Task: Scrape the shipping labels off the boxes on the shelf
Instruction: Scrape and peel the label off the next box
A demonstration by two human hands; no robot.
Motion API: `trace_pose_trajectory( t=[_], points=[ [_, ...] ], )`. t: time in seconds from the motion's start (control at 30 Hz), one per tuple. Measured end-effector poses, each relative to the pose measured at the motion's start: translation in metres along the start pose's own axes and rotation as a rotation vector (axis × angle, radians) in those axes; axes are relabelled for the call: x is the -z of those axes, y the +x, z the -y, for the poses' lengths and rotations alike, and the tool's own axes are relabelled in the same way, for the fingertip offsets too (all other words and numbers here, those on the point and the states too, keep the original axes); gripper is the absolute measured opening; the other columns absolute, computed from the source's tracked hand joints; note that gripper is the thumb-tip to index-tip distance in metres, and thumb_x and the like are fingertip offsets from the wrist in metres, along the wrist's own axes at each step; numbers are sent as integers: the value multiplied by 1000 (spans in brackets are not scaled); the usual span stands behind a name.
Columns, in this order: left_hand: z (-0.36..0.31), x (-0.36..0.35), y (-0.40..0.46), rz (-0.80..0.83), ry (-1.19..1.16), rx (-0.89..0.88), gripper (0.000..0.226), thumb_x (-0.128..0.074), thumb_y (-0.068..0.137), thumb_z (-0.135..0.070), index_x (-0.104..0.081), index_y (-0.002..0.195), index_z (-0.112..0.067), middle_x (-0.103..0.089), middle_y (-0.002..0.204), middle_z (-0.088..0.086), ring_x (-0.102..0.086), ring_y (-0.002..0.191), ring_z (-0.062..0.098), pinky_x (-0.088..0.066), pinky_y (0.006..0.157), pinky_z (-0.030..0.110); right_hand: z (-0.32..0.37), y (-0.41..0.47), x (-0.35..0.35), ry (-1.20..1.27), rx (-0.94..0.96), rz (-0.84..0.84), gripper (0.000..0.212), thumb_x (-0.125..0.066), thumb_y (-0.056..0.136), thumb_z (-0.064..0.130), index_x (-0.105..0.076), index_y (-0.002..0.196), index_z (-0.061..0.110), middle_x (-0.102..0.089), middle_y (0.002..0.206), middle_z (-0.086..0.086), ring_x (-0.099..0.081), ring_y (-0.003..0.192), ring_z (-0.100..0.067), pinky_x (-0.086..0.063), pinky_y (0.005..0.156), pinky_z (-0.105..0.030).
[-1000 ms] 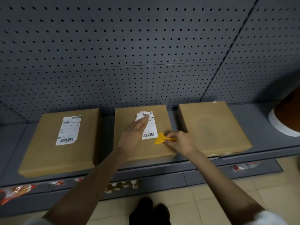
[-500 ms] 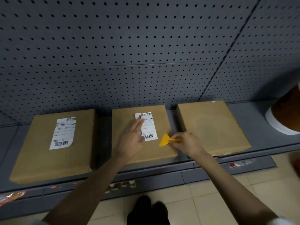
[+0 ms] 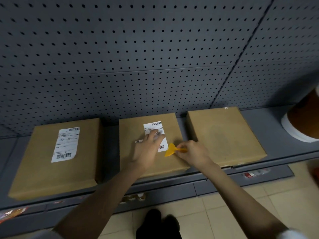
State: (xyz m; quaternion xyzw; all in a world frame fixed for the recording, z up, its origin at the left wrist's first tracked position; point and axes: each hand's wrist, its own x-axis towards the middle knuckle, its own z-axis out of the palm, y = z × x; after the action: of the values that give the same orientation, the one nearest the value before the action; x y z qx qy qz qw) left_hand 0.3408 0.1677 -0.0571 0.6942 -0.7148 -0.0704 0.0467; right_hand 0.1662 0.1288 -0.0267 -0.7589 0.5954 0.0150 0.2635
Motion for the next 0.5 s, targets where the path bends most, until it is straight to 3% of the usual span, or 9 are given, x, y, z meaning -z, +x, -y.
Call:
trace_pose_trajectory(
  t=[0.07, 0.13, 0.2, 0.27, 0.33, 0.5],
  points=[
    [-1, 3, 1, 27, 36, -20, 51, -51, 84, 0, -43, 128, -25, -31, 148, 10, -43, 127, 30, -56, 71, 41, -1, -1, 0, 4, 11, -1, 23, -61, 84, 42, -70, 102, 31, -72, 107, 1, -64, 105, -22, -49, 81, -29],
    [-1, 5, 1, 79, 53, -30, 41, -48, 87, -6, -46, 124, -23, -29, 150, 7, -37, 131, 27, -53, 77, 41, -4, -2, 2, 35, -4, 12, 21, -62, 84, 40, -71, 100, 30, -72, 107, 2, -64, 105, -20, -48, 82, -28],
    [0, 3, -1, 85, 46, -36, 31, -39, 92, -25, -49, 122, -22, -35, 148, 2, -37, 131, 21, -50, 80, 38, -6, -3, 3, 46, -8, 19, 20, -63, 84, 39, -72, 99, 29, -73, 106, 2, -64, 103, -20, -48, 81, -28],
    [-2, 2, -2, 60, 26, -32, 50, -24, 88, -50, -54, 118, -23, -44, 143, -1, -44, 127, 17, -49, 78, 34, -4, -3, 3, 49, 3, 10, 20, -63, 83, 39, -72, 98, 29, -73, 103, 0, -65, 102, -21, -49, 81, -29],
    [-5, -1, -1, 82, 36, -33, 56, -30, 85, -62, -53, 119, -25, -46, 142, -5, -44, 127, 15, -48, 79, 35, 0, -4, 4, 22, 13, 4, 22, -62, 84, 40, -72, 101, 29, -73, 103, -1, -65, 102, -23, -50, 81, -30],
    [-10, 1, 6, 126, -17, 34, 41, -46, 88, -49, -53, 122, -26, -47, 139, -7, -42, 127, 14, -45, 85, 34, 9, -6, 11, -126, 58, -13, 28, -58, 87, 43, -68, 110, 29, -70, 112, -4, -62, 109, -25, -48, 85, -30]
  ],
)
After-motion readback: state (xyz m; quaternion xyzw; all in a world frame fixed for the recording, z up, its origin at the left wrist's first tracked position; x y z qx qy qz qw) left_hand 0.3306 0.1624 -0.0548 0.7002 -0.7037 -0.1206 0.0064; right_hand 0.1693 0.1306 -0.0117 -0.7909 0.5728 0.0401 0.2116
